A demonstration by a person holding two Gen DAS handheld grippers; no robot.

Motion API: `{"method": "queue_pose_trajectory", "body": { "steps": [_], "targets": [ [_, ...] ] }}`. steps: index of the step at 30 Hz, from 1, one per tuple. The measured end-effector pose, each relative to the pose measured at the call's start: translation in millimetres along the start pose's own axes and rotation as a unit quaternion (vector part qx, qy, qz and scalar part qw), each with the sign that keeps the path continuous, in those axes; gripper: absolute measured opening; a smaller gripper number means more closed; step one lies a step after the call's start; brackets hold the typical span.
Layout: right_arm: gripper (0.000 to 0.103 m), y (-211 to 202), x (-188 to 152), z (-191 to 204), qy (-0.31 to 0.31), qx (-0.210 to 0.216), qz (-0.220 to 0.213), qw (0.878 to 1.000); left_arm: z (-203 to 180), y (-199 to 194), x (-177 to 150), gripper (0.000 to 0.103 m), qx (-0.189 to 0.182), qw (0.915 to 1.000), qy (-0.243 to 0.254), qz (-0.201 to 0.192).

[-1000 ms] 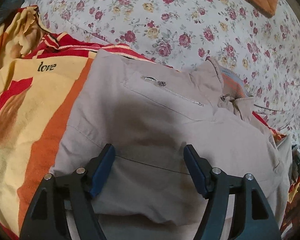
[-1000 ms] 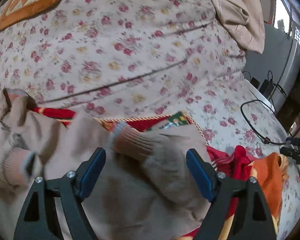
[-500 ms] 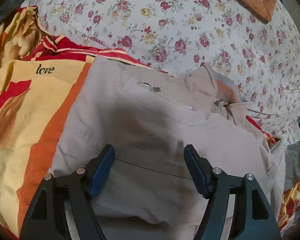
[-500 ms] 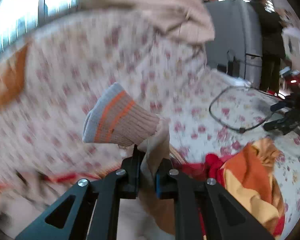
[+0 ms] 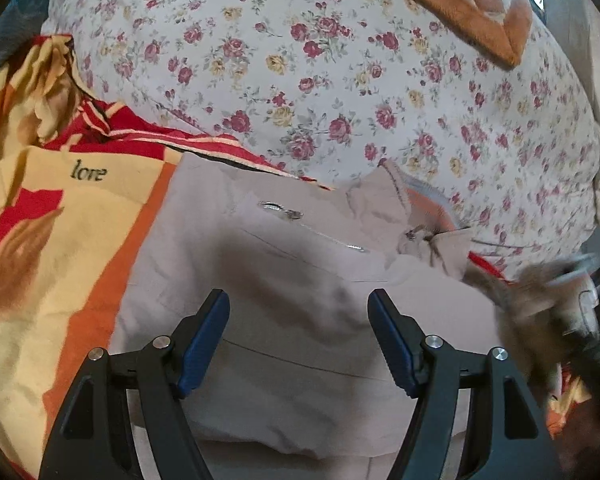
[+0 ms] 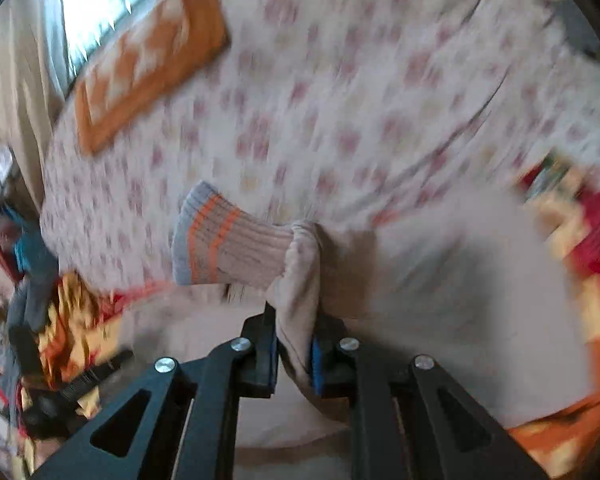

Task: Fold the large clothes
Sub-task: 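Grasp the other striped cuff with the right gripper and lift it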

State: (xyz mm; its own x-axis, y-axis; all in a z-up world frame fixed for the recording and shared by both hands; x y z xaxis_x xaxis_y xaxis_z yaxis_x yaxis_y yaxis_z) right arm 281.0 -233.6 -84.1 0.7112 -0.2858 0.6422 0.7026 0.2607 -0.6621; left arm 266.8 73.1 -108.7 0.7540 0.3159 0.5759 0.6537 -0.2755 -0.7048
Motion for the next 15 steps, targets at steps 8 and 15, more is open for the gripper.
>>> {"method": "queue_pose_trajectory", "body": {
  "steps": [8,15],
  "targets": [
    [0.013,19.9,-30.5,65.7,-0.121,0.024,0.010,0.992,-23.3,-11.4,3.3,0.068,-0.081,0.9965,-0.002,-0.024],
    [0.045,53.8,-72.2,67.8,-0.208,-0.033,0.112,0.971,-27.9,0.7,-0.9,0.068,-0.149,0.9879,-0.040,0.015]
  ]
}}
Point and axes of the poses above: each gripper's, at about its wrist camera, not at the fingertips, and y roughly the way its jaws point, z to its left, x to its top, the point moved 6 cm from there along y, roughly the way its jaws point, and after that the axes turned 4 degrees about -x, right-handed, at the moved point
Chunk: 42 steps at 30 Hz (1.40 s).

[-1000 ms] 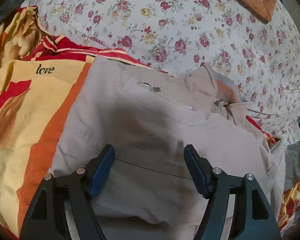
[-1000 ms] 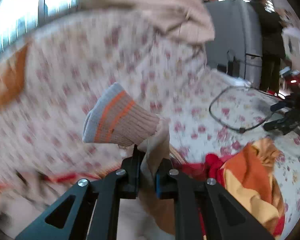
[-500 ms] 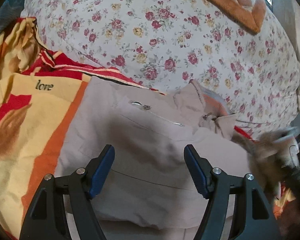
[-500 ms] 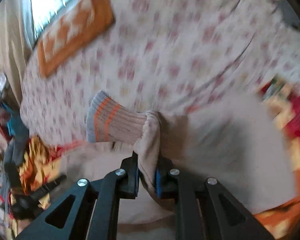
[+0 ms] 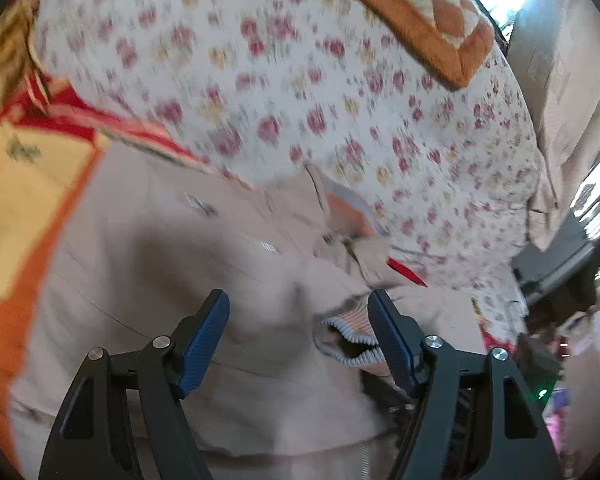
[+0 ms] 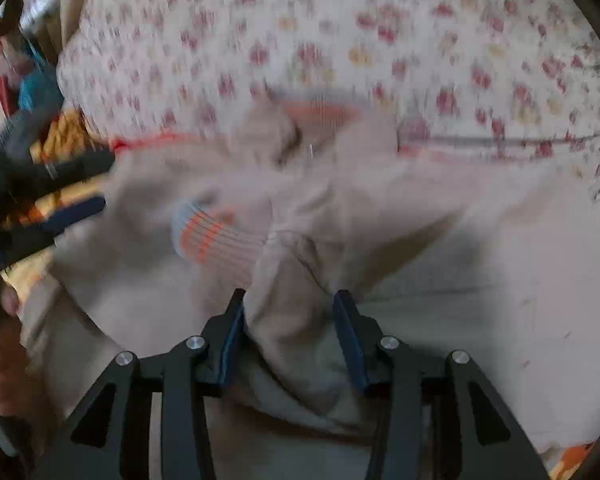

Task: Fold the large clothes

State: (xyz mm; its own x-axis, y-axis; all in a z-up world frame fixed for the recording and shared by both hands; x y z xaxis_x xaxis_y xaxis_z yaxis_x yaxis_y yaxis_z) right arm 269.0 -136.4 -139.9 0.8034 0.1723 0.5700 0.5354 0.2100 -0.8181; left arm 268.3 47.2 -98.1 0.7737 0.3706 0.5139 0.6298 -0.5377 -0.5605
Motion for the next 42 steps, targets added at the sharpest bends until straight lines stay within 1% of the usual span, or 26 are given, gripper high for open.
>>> {"method": "queue_pose_trajectory", "body": {
  "steps": [3,5,7,8,10,12,13,15,17,19,20,21,22,24,26,28,30,33,35,36,37,38,39,40,41,42],
  "targets": [
    [0.046,-21.2,-3.9,4.1,-0.015,0.012,-0.006,1.000,-8.5,11.9,-9.2,0.068,-0.018,0.9993,0.005,0.032],
    [0.050,-38.7,-12.3,2.8,-0.021,0.014,-0.011,1.000,-19.1,17.6,-17.1,0.068,-0.033,0.9980,0.020,0.050],
    [0.055,-58.1,-25.2,-5.7,-0.008,0.004,-0.010,1.000,-29.5,26.1,-28.0,0.068,-0.049,0.9952,0.037,0.076],
    [0.056,-65.1,-33.6,-10.6,0.007,0.002,-0.004,1.000,-32.2,29.8,-33.0,0.068,-0.052,0.9941,0.042,0.086],
    [0.056,-73.0,-53.0,-17.3,0.029,0.004,0.011,0.999,-35.9,37.1,-40.3,0.068,-0.046,0.9927,0.053,0.098],
    [0.056,-73.5,-67.3,-21.7,0.042,-0.003,0.026,0.999,-40.8,37.9,-42.9,0.068,-0.034,0.9930,0.074,0.086],
    [0.056,-70.4,-74.4,-23.7,0.043,-0.010,0.036,0.998,-45.0,36.6,-43.0,0.068,-0.034,0.9925,0.087,0.080],
    [0.059,-63.1,-84.4,-26.1,0.027,-0.024,0.050,0.998,-50.5,31.4,-40.5,0.068,-0.042,0.9917,0.105,0.062],
    [0.063,-62.5,-87.2,-25.8,0.006,-0.030,0.043,0.999,-58.1,23.1,-36.9,0.065,-0.051,0.9897,0.128,0.037],
    [0.069,-63.1,-89.9,-23.9,-0.012,-0.024,0.041,0.999,-60.6,22.1,-34.1,0.060,-0.053,0.9885,0.139,0.027],
    [0.070,-63.1,-90.9,-23.9,-0.015,-0.023,0.040,0.999,-59.8,26.0,-34.9,0.056,-0.057,0.9883,0.136,0.038],
    [0.071,-63.4,-91.6,-24.1,-0.016,-0.022,0.040,0.999,-59.2,31.2,-35.3,0.047,-0.058,0.9884,0.131,0.048],
    [0.072,-62.3,-90.9,-23.2,-0.016,-0.021,0.040,0.999,-57.1,36.0,-37.7,0.043,-0.058,0.9885,0.126,0.061],
    [0.074,-61.0,-90.0,-21.5,-0.017,-0.022,0.042,0.999,-55.4,39.4,-40.4,0.040,-0.049,0.9887,0.125,0.067],
    [0.075,-59.5,-89.7,-20.0,-0.018,-0.022,0.043,0.999,-56.8,39.2,-41.7,0.031,-0.051,0.9877,0.131,0.068],
    [0.078,-59.4,-89.8,-17.9,-0.021,-0.024,0.044,0.999,-60.4,40.3,-43.2,0.018,-0.059,0.9861,0.136,0.075],
    [0.079,-59.9,-90.0,-16.8,-0.022,-0.024,0.044,0.999,-60.0,41.4,-45.5,0.010,-0.053,0.9855,0.141,0.078],
    [0.079,-60.3,-89.8,-17.3,-0.021,-0.024,0.043,0.999,-63.5,32.8,-42.2,0.005,-0.048,0.9854,0.152,0.061],
    [0.079,-59.5,-88.9,-17.7,-0.022,-0.024,0.042,0.999,-75.6,7.8,-29.9,0.004,-0.077,0.9841,0.159,0.025],
    [0.080,-59.1,-89.7,-17.6,-0.023,-0.026,0.041,0.999,-81.2,-8.3,-23.0,0.004,-0.098,0.9827,0.157,0.008],
    [0.081,-58.8,-90.7,-17.3,-0.024,-0.028,0.040,0.999,-88.8,-32.1,-13.1,0.004,-0.125,0.9793,0.158,-0.018],
    [0.081,-58.7,-91.6,-16.3,-0.026,-0.031,0.038,0.998,-94.5,-55.9,-2.2,0.004,-0.135,0.9756,0.167,-0.046],
    [0.082,-58.8,-92.4,-15.4,-0.029,-0.035,0.036,0.998,-96.3,-75.9,9.0,0.004,-0.136,0.9734,0.171,-0.068],
    [0.082,-58.8,-92.7,-14.9,-0.030,-0.036,0.035,0.998,-94.1,-88.5,17.7,0.004,-0.135,0.9729,0.169,-0.082],
    [0.083,-58.8,-93.0,-14.6,-0.031,-0.038,0.035,0.998,-87.2,-102.2,29.0,0.004,-0.127,0.9736,0.164,-0.096],
    [0.083,-58.8,-93.1,-14.3,-0.030,-0.039,0.035,0.998,-78.3,-109.8,37.4,0.004,-0.110,0.9752,0.162,-0.104]
  ]
}}
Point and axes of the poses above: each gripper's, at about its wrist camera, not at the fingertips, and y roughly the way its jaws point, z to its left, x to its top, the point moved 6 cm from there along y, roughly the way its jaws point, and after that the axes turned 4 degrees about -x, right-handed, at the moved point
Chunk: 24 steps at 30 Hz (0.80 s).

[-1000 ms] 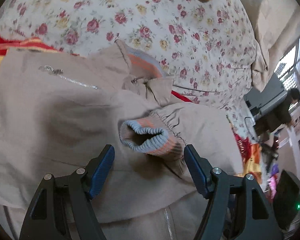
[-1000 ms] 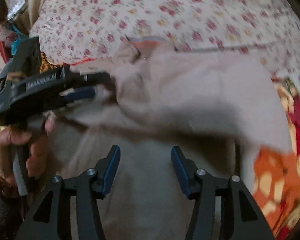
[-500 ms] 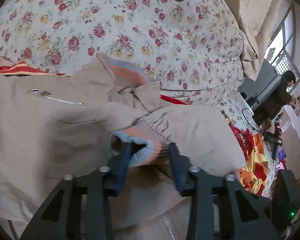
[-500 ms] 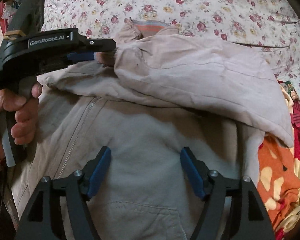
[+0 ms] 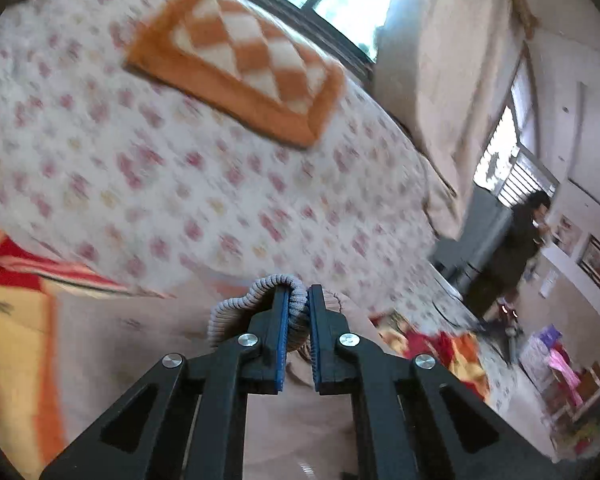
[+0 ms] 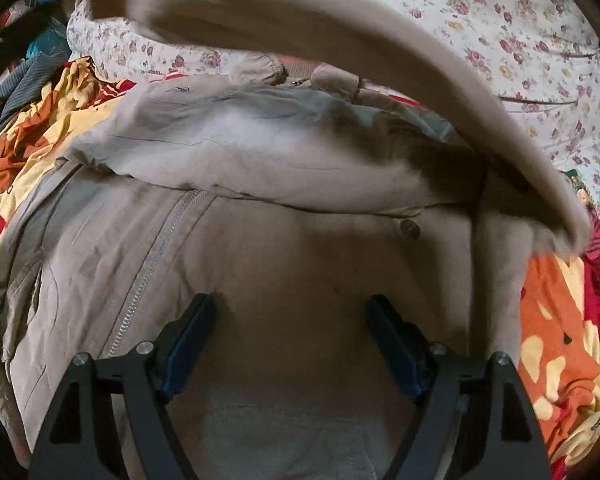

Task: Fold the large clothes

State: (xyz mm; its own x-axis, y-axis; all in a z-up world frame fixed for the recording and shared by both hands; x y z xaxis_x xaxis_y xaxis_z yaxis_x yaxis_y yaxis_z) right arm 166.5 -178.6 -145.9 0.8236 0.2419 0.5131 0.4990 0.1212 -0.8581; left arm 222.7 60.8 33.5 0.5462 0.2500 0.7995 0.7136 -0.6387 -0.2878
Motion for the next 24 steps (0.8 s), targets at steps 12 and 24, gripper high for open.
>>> {"method": "queue_pose_trajectory", "body": {
  "steps": [12,24],
  "targets": [
    [0.073,-30.0,12.2,-18.5,0.023,0.037,-0.019,0.999,145.9,-15.0,-58.0,0.010,0.250,0.9570,-0.106,0.102],
    [0.018,-69.2,59.5,-126.3,0.133,-0.016,-0.143,0.981,102.2,55.2,-84.9,0.023,0.278,0.9470,0.000,0.160]
  ]
}}
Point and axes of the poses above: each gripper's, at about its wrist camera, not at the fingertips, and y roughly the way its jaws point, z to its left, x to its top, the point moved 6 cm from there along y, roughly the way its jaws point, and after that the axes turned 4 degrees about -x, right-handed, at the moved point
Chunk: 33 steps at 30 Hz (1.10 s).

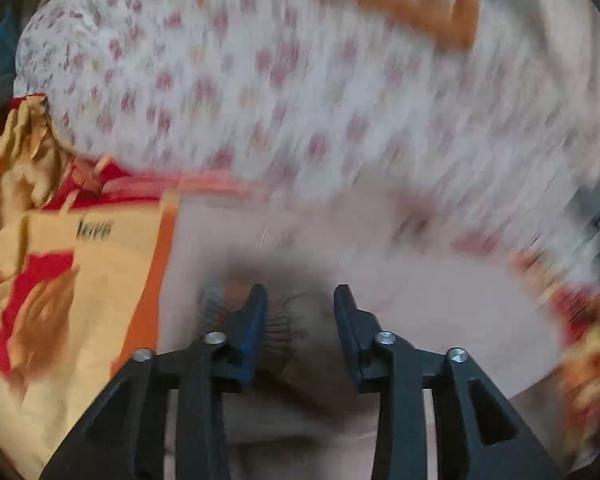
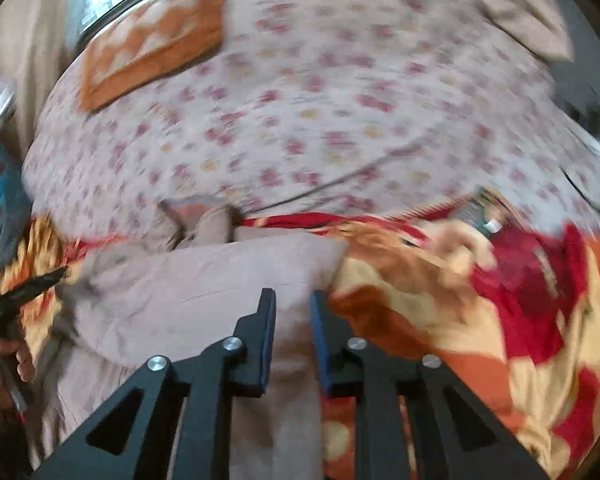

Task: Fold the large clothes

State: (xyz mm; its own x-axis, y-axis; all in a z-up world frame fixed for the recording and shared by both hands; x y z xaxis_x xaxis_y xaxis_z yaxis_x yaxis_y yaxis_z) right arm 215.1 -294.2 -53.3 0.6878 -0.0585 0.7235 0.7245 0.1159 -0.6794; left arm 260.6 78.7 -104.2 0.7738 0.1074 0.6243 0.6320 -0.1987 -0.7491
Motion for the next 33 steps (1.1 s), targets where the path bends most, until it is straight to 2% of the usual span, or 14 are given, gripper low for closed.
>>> {"method": "queue_pose_trajectory", "body": {
  "steps": [1,2,5,6,10,14,16,18,20,22,25,27,30,33],
  "targets": [
    [0.018,7.5,-1.7,9.7,-0.024,0.005,0.004,1.000,6.3,15.5,-11.2,0.022,0.040,0.9984,0.008,0.039],
    [0.018,18.7,-5.7,16.8,-0.043,0.006,0.018,0.999,9.8,21.0,-15.9,0.023,0.046,0.9975,0.013,0.052],
    [0.018,78.5,-46.2,13.4,-0.079,-0.028,0.138,0.987,10.2,21.0,-15.3,0.024,0.058,0.9970,0.026,0.045],
    [0.017,89.0,-57.6,9.0,-0.078,-0.028,0.152,0.985,9.7,21.8,-16.0,0.024,0.061,0.9968,0.029,0.044],
    [0.017,74.1,-39.5,10.3,-0.071,-0.039,0.136,0.987,6.4,5.7,-13.4,0.024,0.037,0.9991,-0.006,0.019],
    [0.017,52.9,9.5,12.8,-0.022,-0.056,0.036,0.998,5.7,-14.3,10.3,0.024,0.010,0.9979,-0.030,-0.056],
    [0.021,52.4,33.3,16.3,0.005,-0.067,-0.003,0.998,6.2,-10.4,19.8,0.025,0.002,0.9965,-0.038,-0.074],
    [0.025,63.3,48.4,22.2,0.025,-0.064,-0.016,0.997,9.3,0.1,22.1,0.031,0.000,0.9965,-0.051,-0.065],
    [0.026,92.1,52.8,26.3,0.033,-0.066,0.015,0.997,17.1,18.3,18.7,0.033,0.011,0.9973,-0.062,-0.037],
    [0.027,123.4,42.5,23.0,0.034,-0.072,0.064,0.995,27.3,42.5,6.9,0.033,0.045,0.9965,-0.068,0.018],
    [0.034,172.4,7.0,2.6,0.004,-0.113,0.129,0.985,23.7,46.8,5.7,0.034,0.055,0.9973,-0.045,0.019],
    [0.035,169.9,12.5,-6.6,0.036,-0.086,0.116,0.989,23.3,48.2,5.6,0.034,0.057,0.9973,-0.041,0.020],
    [0.038,164.3,12.4,-6.9,0.036,-0.083,0.110,0.990,25.5,47.2,6.2,0.035,0.047,0.9974,-0.050,0.019],
    [0.037,143.2,22.9,-1.3,0.033,-0.086,0.082,0.992,23.9,29.7,11.0,0.035,0.044,0.9971,-0.061,-0.007]
  ]
}}
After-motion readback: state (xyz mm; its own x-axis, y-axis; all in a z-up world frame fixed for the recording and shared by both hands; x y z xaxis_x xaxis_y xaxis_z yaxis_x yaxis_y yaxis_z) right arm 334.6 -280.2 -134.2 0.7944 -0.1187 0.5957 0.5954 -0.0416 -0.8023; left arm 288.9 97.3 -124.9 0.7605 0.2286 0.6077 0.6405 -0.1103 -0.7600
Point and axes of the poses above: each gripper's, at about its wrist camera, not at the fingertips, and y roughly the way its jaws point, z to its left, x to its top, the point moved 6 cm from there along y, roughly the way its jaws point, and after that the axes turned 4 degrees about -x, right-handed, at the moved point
